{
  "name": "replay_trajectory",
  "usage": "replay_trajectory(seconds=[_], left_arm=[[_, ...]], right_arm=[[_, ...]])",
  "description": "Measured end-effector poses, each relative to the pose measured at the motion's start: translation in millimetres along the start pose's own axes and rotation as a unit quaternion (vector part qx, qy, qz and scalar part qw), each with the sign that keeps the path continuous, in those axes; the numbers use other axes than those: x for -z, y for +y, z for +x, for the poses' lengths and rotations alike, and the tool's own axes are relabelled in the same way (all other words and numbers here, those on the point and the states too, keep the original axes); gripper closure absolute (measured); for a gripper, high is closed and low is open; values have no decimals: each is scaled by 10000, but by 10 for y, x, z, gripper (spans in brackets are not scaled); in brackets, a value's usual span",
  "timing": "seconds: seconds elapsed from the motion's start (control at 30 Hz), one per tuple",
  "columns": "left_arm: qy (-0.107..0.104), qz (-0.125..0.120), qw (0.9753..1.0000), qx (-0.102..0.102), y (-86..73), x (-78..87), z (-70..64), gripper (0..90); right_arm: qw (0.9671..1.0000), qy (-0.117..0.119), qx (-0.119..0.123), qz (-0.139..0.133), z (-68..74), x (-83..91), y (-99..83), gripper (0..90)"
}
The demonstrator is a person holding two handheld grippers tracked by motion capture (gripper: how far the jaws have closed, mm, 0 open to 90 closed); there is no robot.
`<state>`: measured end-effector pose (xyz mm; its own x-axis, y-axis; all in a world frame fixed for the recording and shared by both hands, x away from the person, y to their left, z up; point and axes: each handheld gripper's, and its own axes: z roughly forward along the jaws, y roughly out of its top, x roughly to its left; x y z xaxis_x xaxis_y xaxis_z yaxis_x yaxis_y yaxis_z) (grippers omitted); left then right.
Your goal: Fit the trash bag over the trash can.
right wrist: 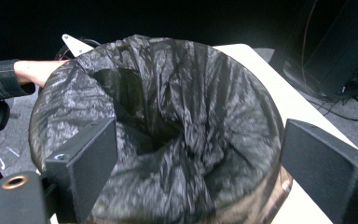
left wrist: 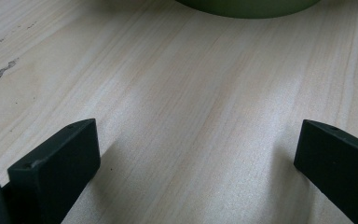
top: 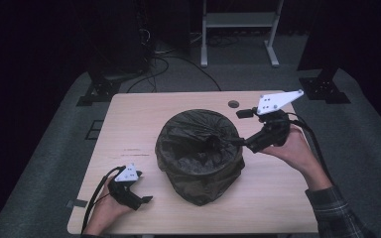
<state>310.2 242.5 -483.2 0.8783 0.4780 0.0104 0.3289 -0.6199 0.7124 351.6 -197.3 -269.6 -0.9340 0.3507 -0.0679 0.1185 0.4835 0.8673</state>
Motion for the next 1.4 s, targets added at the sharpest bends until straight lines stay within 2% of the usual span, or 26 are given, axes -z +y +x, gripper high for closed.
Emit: replay_trajectory(seconds=[0.17,0.3,0.37,0.53,0.63,0.77,0.8,1.0,1.17,1.27,1.3,1.33,1.4], left_arm=[[0,-1,10000,0,0,0,-1,0],[-1,-1,10000,1,0,0,-1,0],[0,0,10000,-1,0,0,0,0],[-2,1,10000,-2,0,0,0,0],[-4,-1,10000,0,0,-1,0,0],[-4,0,10000,-1,0,-1,0,0],[-4,-1,10000,-1,0,-1,0,0],[-6,0,10000,-3,0,-1,0,0],[-10,-1,10000,-8,0,-1,0,0],[-10,0,10000,-10,0,-1,0,0],[-10,-1,10000,-9,0,-1,0,0],[-11,-1,10000,-9,0,-1,0,0],[-11,1,10000,-12,0,-1,0,0]], right_arm=[[9997,139,143,122,1,-142,100,100],[9980,343,168,509,-5,-355,151,101],[9960,414,178,767,-14,-463,156,100],[9919,453,202,1173,-49,-659,119,100],[9882,463,215,1443,-47,-735,113,100],[9811,490,262,1853,-24,-821,128,100],[9783,509,274,1991,-15,-849,132,100],[9703,573,240,2337,-17,-916,123,100],[9584,627,196,2779,-13,-965,138,99],[9544,706,117,2897,-25,-977,128,99],[9541,717,122,2905,-27,-978,126,100],[9554,701,152,2865,-25,-973,128,100],[9603,641,175,2709,-30,-952,153,100]])
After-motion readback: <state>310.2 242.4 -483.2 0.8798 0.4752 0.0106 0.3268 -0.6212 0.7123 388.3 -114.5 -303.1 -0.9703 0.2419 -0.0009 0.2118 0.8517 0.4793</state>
